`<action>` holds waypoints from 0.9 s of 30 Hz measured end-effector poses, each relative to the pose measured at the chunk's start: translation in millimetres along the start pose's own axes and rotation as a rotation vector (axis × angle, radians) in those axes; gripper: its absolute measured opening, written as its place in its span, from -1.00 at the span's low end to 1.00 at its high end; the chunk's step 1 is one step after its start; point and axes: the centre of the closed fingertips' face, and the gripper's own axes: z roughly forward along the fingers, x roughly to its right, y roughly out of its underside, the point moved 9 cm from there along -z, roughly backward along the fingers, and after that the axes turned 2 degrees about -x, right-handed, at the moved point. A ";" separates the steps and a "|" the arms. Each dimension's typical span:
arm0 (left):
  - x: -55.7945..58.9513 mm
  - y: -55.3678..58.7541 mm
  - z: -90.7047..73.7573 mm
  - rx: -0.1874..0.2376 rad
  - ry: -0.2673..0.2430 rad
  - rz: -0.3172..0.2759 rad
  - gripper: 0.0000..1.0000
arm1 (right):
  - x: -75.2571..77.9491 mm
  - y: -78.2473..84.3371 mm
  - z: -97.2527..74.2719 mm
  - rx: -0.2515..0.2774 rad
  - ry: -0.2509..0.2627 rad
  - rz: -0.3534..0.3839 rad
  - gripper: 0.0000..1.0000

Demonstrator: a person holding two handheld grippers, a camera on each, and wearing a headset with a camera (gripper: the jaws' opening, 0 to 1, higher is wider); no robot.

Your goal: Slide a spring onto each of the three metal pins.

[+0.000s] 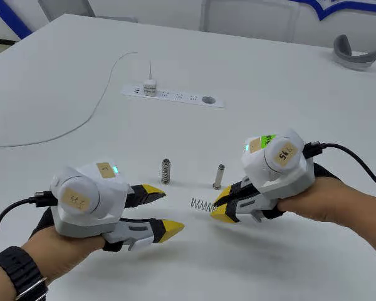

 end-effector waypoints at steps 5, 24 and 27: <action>0.7 -0.6 0.1 0.000 0.006 0.011 -0.21 | -5.2 -4.5 -1.3 0.004 -0.027 -0.034 -0.77; 13.8 -3.3 6.0 -0.003 0.084 0.084 -0.50 | -21.5 -14.7 -1.2 0.002 -0.099 -0.179 -0.77; 15.7 -3.3 6.5 -0.006 0.098 0.096 -0.55 | -23.2 -14.9 -1.0 -0.001 -0.108 -0.202 -0.77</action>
